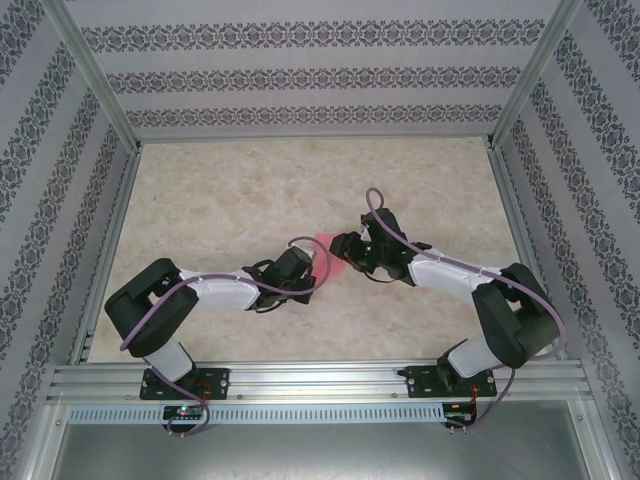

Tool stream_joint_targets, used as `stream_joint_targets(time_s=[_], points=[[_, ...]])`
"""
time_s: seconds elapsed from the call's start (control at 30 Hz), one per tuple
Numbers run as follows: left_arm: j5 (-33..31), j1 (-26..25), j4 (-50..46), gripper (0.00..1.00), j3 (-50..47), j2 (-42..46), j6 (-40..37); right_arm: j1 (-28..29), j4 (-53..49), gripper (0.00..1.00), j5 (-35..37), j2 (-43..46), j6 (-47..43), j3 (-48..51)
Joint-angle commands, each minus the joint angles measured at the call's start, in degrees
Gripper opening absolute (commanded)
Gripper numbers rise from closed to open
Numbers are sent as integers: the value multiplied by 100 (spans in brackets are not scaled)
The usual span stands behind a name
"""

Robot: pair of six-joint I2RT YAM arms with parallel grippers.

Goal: Fold a paper plane with a square sheet of paper (pick it up from the middle)
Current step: Fourth fold the wing at the center of the table.

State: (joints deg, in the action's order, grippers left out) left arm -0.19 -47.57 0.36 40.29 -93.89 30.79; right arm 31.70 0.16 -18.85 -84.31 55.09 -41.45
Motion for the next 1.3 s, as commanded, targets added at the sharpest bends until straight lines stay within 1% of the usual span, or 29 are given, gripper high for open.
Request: stream_joint_targets(time_s=[0.0,0.03,0.13,0.2,0.43,0.57,0.63,0.8,0.93,1.13,1.27], points=[[970,315,606,0,-301,99,353,-70,-8,45,149,156,-211,181],[1178,408,737,1,-351,92,396,-68,86,44,97,169,-224,211],[1477,592,865,0,-426,53,537,-12,338,42,-129,74,-239,205],[1689,688,1026,1,-504,14,655,56,381,39,-145,-23,-245,144],[2106,1057,1116,1,-571,-78,966,296,722,20,-347,-598,-157,-175],[2383,1232,1041,0,-525,-165,1012,381,1057,15,-428,-929,7,-285],[2413,1254,944,0,-464,-221,986,445,1296,15,-500,-1091,116,-325],[2641,1347,813,0,-334,-446,1057,498,1407,15,-479,-1284,209,-448],[2908,1455,678,0,-186,-663,1088,499,1258,15,-362,-1405,178,-565],[3033,1568,446,0,-48,-847,1078,471,1137,17,-339,-1643,138,-720],[3313,1661,265,0,106,-1018,1068,429,938,17,-251,-1767,75,-828]])
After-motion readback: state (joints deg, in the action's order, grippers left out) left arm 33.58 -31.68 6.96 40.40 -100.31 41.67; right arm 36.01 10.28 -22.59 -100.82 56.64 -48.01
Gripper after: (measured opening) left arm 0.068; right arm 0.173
